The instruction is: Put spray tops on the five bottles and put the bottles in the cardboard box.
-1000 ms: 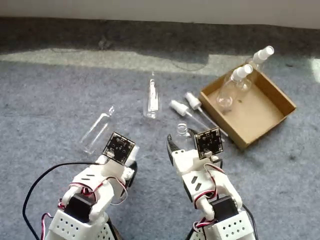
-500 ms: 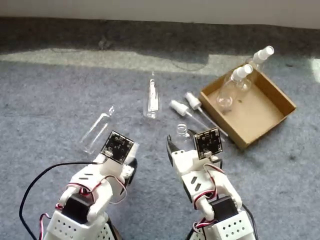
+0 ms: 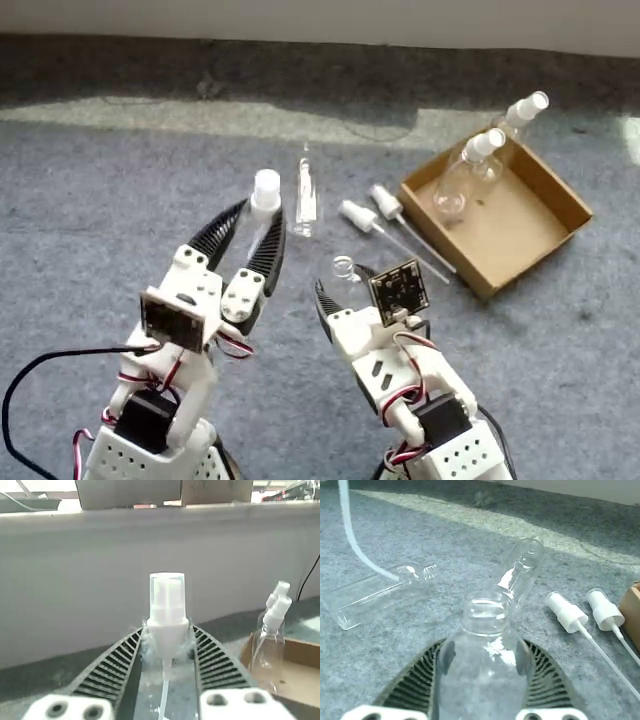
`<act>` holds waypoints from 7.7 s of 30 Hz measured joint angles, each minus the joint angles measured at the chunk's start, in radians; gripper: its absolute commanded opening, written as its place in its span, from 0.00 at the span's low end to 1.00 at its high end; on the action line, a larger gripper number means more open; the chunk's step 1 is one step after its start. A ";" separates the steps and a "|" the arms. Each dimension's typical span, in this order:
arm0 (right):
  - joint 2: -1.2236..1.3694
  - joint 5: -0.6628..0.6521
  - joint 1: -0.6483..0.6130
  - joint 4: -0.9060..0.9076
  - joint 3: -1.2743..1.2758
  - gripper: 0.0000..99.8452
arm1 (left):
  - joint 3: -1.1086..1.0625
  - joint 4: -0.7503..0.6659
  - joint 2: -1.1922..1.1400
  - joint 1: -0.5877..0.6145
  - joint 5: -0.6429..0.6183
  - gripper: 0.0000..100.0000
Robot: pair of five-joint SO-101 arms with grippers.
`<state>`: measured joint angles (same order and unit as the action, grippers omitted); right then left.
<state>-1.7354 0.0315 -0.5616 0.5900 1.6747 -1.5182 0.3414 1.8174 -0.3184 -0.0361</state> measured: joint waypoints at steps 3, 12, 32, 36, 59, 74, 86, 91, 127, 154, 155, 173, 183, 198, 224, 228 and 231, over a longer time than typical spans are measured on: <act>0.000 0.000 0.000 -0.006 0.000 0.07 | 0.002 -0.133 0.000 0.000 0.000 0.01; 0.000 0.000 0.000 -0.068 0.000 0.07 | 0.081 -0.210 0.000 0.005 -0.058 0.01; 0.000 0.000 0.000 -0.175 0.000 0.07 | 0.698 0.014 -0.585 0.037 -0.259 0.01; 0.000 0.000 0.000 -0.126 0.000 0.07 | 0.733 0.014 -0.640 -0.078 -0.259 0.01; 0.000 0.000 0.000 -0.104 0.000 0.07 | 0.543 -0.074 -0.657 -0.152 -0.411 0.01; 0.000 0.000 0.000 -0.104 0.000 0.07 | 0.488 -0.279 -0.655 -0.143 -0.411 0.01; 0.000 0.000 0.000 -0.104 0.000 0.07 | 0.488 -0.144 -0.655 -0.143 -0.411 0.01; 0.000 0.000 0.000 -0.127 0.000 0.07 | 0.488 -0.143 -0.655 -0.143 -0.411 0.01; 0.000 -0.135 0.029 -0.210 0.000 0.07 | 0.315 -0.095 -0.657 -0.219 -0.264 0.01; 0.002 -0.058 0.040 -0.210 0.000 0.07 | 0.258 -0.095 -0.655 -0.221 -0.255 0.01; 0.002 -0.049 0.040 -0.210 0.000 0.07 | 0.258 -0.097 -0.655 -0.221 -0.255 0.01; 0.002 -0.029 0.041 -0.210 0.000 0.07 | 0.066 -0.404 -0.643 -0.247 -0.253 0.01; 0.002 -0.026 0.041 -0.210 0.000 0.07 | 0.041 -0.457 -0.649 -0.255 -0.253 0.01; 0.002 -0.028 0.040 -0.210 0.002 0.07 | -0.081 -0.173 -0.213 -0.269 -0.249 0.01; 0.002 -0.330 0.046 -0.210 0.002 0.07 | -0.092 -0.011 -0.018 -0.282 -0.219 0.01; 0.002 -0.342 0.049 -0.210 0.002 0.07 | -0.092 -0.011 -0.018 -0.282 -0.219 0.01; 0.002 -0.344 0.049 -0.210 0.002 0.07 | -0.097 -0.011 -0.018 -0.282 -0.219 0.01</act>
<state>-1.7338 -0.3122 -0.5125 0.3798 1.6763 -1.6149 0.3307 1.7990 -0.6007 -0.2555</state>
